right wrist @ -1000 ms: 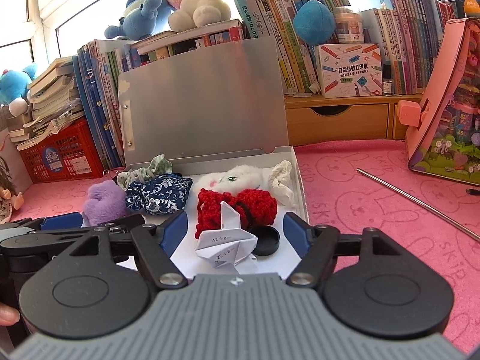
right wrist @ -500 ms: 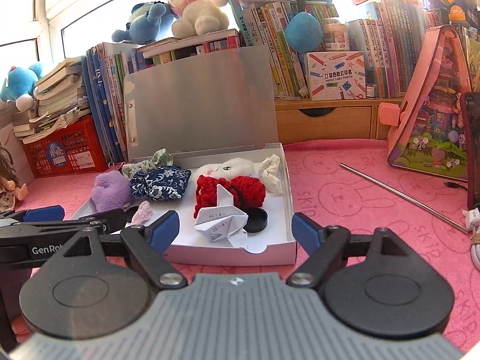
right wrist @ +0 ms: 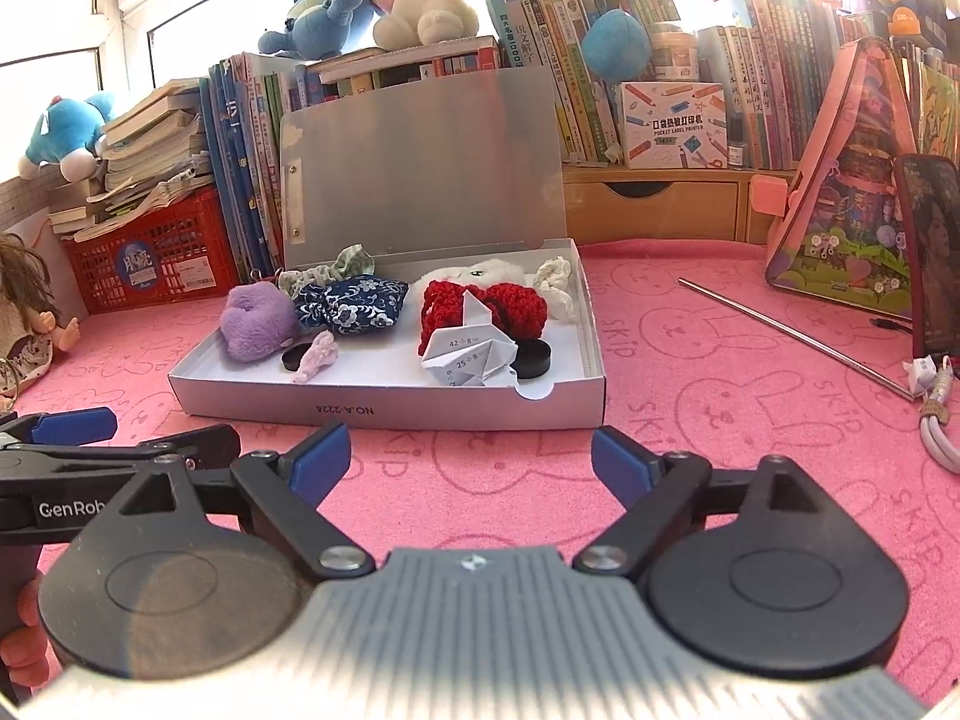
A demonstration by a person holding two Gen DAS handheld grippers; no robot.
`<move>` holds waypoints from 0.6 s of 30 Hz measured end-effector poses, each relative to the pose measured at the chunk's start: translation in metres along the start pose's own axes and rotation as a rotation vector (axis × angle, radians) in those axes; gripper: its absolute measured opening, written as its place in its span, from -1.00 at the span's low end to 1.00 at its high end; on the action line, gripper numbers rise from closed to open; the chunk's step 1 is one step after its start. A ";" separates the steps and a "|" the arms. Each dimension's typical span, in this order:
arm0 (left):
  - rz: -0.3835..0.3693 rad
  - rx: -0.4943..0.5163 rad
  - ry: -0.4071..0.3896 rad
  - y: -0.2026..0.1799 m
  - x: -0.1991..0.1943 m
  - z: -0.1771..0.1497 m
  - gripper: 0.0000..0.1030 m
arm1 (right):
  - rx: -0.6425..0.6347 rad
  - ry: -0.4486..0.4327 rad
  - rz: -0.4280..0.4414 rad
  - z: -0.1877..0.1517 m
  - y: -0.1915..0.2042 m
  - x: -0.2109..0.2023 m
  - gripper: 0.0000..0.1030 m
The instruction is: Organize objects
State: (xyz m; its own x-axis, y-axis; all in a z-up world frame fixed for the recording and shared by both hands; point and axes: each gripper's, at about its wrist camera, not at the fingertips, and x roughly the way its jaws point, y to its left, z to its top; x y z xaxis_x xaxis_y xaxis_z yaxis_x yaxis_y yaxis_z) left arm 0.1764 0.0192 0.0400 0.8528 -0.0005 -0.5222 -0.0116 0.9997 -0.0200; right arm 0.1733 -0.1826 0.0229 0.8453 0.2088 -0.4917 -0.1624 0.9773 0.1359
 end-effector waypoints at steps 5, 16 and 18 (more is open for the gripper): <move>0.006 0.005 0.006 0.004 -0.013 -0.013 1.00 | -0.001 0.010 -0.011 -0.012 0.000 -0.010 0.81; 0.025 -0.010 0.069 0.014 -0.022 -0.041 1.00 | -0.054 0.046 -0.039 -0.037 0.008 -0.019 0.82; 0.032 -0.011 0.079 0.016 -0.021 -0.045 1.00 | -0.060 0.057 -0.042 -0.041 0.009 -0.018 0.82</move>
State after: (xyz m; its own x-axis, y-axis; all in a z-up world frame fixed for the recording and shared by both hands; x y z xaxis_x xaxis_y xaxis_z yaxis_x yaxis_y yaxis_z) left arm 0.1348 0.0337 0.0128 0.8083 0.0291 -0.5880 -0.0445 0.9989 -0.0118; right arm 0.1358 -0.1762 -0.0018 0.8222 0.1677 -0.5439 -0.1589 0.9852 0.0636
